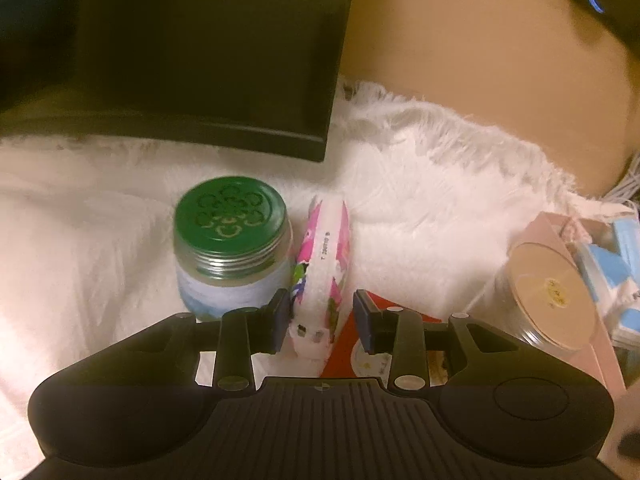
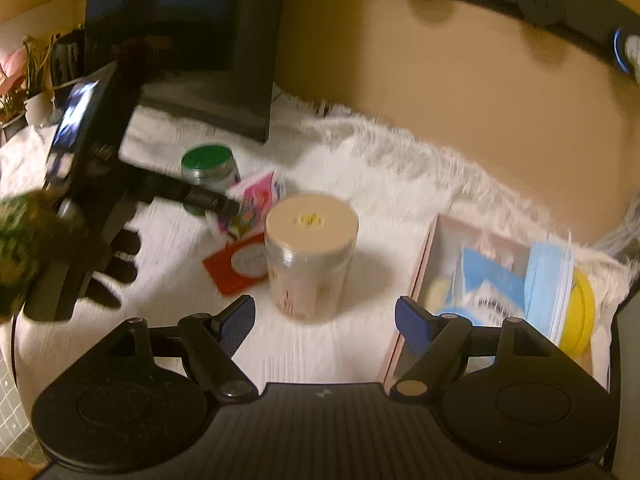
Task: Organize soft objects
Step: 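Grasp the pink Kleenex tissue pack with the left gripper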
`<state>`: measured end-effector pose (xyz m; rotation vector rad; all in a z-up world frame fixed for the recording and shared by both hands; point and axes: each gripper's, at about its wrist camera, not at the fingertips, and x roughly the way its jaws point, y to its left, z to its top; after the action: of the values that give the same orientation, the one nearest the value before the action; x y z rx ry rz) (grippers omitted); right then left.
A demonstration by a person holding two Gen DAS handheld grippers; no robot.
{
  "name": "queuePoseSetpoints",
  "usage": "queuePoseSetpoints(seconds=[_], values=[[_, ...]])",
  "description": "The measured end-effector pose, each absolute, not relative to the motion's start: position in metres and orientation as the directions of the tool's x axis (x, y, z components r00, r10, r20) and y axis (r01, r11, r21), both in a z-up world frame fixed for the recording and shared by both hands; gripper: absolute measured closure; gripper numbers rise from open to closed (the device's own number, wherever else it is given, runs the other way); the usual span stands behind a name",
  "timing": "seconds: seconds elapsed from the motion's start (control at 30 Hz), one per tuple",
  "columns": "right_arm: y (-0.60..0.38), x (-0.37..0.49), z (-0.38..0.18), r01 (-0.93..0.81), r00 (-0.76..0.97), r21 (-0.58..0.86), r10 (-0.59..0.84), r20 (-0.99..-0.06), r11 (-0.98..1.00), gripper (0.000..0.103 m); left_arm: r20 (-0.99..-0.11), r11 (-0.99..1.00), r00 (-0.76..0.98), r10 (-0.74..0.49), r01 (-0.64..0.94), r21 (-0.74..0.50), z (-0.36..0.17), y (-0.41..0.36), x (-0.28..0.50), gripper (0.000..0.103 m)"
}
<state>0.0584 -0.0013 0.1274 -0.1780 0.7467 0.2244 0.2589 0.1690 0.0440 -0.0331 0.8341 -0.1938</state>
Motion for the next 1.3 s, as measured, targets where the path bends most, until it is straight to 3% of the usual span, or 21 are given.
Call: queuePoseSetpoints(seconds=[0.17,0.23,0.27,0.4,0.43,0.5,0.57,0.67,0.7,0.73,0.77,0.8,1.07,1.23,1.3], values=[[-0.008,0.056,0.112,-0.243,0.678,-0.023,0.153,-0.719,0.97,0.025,-0.72,0.983,0.671,-0.178,0.155,-0.099,0.039,0.16,0.268,0.061],[-0.005,0.055,0.106,-0.246,0.666,-0.006,0.164,-0.728,0.969,0.025,-0.733,0.984,0.659,-0.17,0.155,-0.088,0.034,0.156,0.274,0.067],[-0.003,0.055,0.104,-0.247,0.666,-0.005,0.166,-0.728,0.969,0.025,-0.75,0.984,0.639,-0.168,0.151,-0.092,0.031,0.155,0.276,0.078],[0.014,0.064,0.096,-0.271,0.68,-0.023,0.175,-0.712,0.962,0.027,-0.745,0.982,0.643,-0.18,0.158,-0.1,0.031,0.158,0.267,0.08],[0.019,0.068,0.094,-0.286,0.675,-0.02,0.187,-0.714,0.958,0.03,-0.743,0.981,0.642,-0.19,0.161,-0.111,0.032,0.162,0.263,0.08],[0.028,0.082,0.089,-0.32,0.647,0.015,0.231,-0.727,0.947,0.064,-0.742,0.979,0.64,-0.201,0.163,-0.125,0.033,0.171,0.254,0.08],[0.039,0.097,0.08,-0.333,0.612,0.052,0.258,-0.747,0.941,0.068,-0.746,0.98,0.637,-0.194,0.157,-0.121,0.035,0.179,0.245,0.08],[0.052,0.116,0.069,-0.291,0.575,0.122,0.276,-0.77,0.949,0.067,-0.741,0.98,0.642,-0.199,0.148,-0.136,0.039,0.197,0.228,0.08],[0.057,0.12,0.066,-0.273,0.569,0.147,0.283,-0.772,0.951,0.062,-0.737,0.98,0.647,-0.198,0.145,-0.136,0.042,0.203,0.221,0.08],[0.061,0.124,0.064,-0.246,0.572,0.165,0.28,-0.771,0.955,0.056,-0.733,0.98,0.651,-0.197,0.142,-0.137,0.043,0.208,0.215,0.08],[0.066,0.126,0.062,-0.212,0.585,0.175,0.268,-0.765,0.961,0.041,-0.729,0.98,0.655,-0.198,0.139,-0.142,0.045,0.214,0.209,0.08],[0.072,0.128,0.059,-0.18,0.602,0.185,0.257,-0.756,0.966,0.032,-0.725,0.98,0.66,-0.197,0.135,-0.144,0.046,0.22,0.204,0.08],[0.121,0.152,0.036,0.001,0.68,0.113,0.082,-0.729,0.994,0.029,-0.71,0.984,0.682,-0.178,0.131,-0.121,0.052,0.244,0.181,0.08],[0.128,0.157,0.03,-0.011,0.714,0.039,0.035,-0.699,0.999,0.029,-0.699,0.959,0.659,-0.277,0.152,-0.237,0.049,0.265,0.176,0.079],[0.13,0.157,0.03,-0.03,0.719,0.01,0.028,-0.695,1.0,0.038,-0.702,0.954,0.65,-0.29,0.137,-0.267,0.046,0.269,0.179,0.077]])
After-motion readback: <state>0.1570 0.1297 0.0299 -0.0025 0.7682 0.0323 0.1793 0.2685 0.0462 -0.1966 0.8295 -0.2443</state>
